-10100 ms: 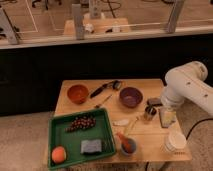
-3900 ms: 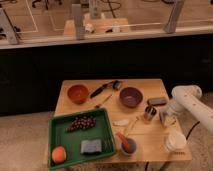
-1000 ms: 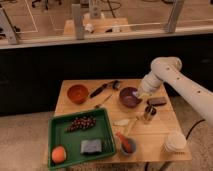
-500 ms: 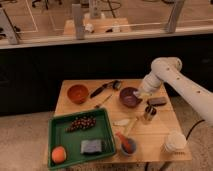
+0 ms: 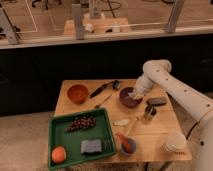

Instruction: Wipe purple bowl with towel

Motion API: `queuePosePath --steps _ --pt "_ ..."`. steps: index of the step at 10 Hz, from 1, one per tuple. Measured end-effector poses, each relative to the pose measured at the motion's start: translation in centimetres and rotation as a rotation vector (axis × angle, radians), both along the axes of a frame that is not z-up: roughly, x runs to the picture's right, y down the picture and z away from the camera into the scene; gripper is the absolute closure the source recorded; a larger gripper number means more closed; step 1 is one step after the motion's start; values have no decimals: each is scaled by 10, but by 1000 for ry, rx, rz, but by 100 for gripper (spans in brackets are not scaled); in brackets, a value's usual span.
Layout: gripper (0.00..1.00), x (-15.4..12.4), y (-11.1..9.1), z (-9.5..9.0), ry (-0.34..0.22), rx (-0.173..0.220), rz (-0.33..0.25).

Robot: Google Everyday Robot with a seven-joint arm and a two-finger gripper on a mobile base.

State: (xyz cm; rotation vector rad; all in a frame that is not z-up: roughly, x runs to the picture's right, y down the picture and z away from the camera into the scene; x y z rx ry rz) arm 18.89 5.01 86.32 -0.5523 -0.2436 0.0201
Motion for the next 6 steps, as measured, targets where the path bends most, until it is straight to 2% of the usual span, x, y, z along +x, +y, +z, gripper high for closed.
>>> queuePosePath --steps 3,6 --pt "94 -10 10 21 -18 -15 -17" --pt "94 -18 14 31 -35 -29 -30"
